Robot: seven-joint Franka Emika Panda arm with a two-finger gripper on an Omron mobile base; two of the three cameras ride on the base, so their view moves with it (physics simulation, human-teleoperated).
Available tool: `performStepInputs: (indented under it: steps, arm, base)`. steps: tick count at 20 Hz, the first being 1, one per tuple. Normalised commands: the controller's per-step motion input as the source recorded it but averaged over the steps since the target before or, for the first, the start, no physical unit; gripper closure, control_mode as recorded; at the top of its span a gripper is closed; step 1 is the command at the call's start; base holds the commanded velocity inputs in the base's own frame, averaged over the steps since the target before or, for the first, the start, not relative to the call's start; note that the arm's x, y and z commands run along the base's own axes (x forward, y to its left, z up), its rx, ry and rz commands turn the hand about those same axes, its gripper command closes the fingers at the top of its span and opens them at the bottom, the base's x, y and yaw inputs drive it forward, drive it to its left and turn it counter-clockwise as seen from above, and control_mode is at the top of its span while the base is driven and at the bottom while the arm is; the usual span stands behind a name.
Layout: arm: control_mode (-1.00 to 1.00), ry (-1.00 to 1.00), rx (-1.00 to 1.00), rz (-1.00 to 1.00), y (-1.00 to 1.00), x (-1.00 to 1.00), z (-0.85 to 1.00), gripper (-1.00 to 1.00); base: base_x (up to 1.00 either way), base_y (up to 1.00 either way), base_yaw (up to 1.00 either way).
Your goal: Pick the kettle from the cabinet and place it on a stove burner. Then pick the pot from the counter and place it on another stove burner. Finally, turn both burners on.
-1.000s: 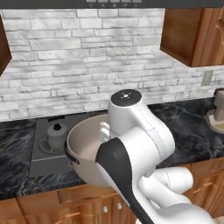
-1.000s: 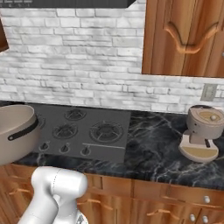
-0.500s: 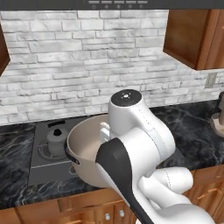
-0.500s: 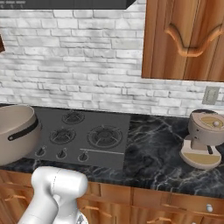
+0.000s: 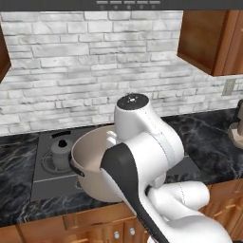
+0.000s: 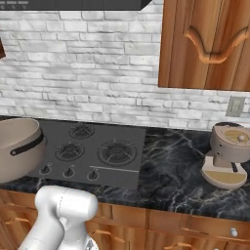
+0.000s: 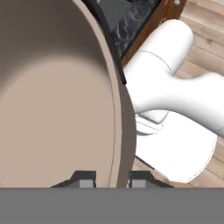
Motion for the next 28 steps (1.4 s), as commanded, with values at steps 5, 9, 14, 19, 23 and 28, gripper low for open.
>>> performStepInputs:
  steps: [5, 9, 14, 19, 23, 28]
  arm:
    - [-1.0, 0.0, 0.0, 0.0, 0.0, 0.0, 0.0, 1.0]
    - [-1.0, 0.03, 0.0, 0.0, -0.01, 0.19, 0.0, 1.0]
    - [-1.0, 0.02, 0.0, 0.0, -0.09, 0.32, 0.0, 1.0]
    - [-1.0, 0.0, 0.0, 0.01, -0.14, 0.27, 0.0, 1.0]
    - [-1.0, 0.0, 0.0, 0.06, -0.11, 0.32, 0.0, 1.0]
    - [-1.0, 0.0, 0.0, 0.1, -0.23, 0.34, 0.0, 1.0]
  base:
    - [0.0, 0.0, 0.0]
    - [0.0, 0.0, 0.0]
    - [0.0, 0.0, 0.0]
    - [0.0, 0.0, 0.0]
    - [0.0, 0.0, 0.0]
    - [0.0, 0.0, 0.0]
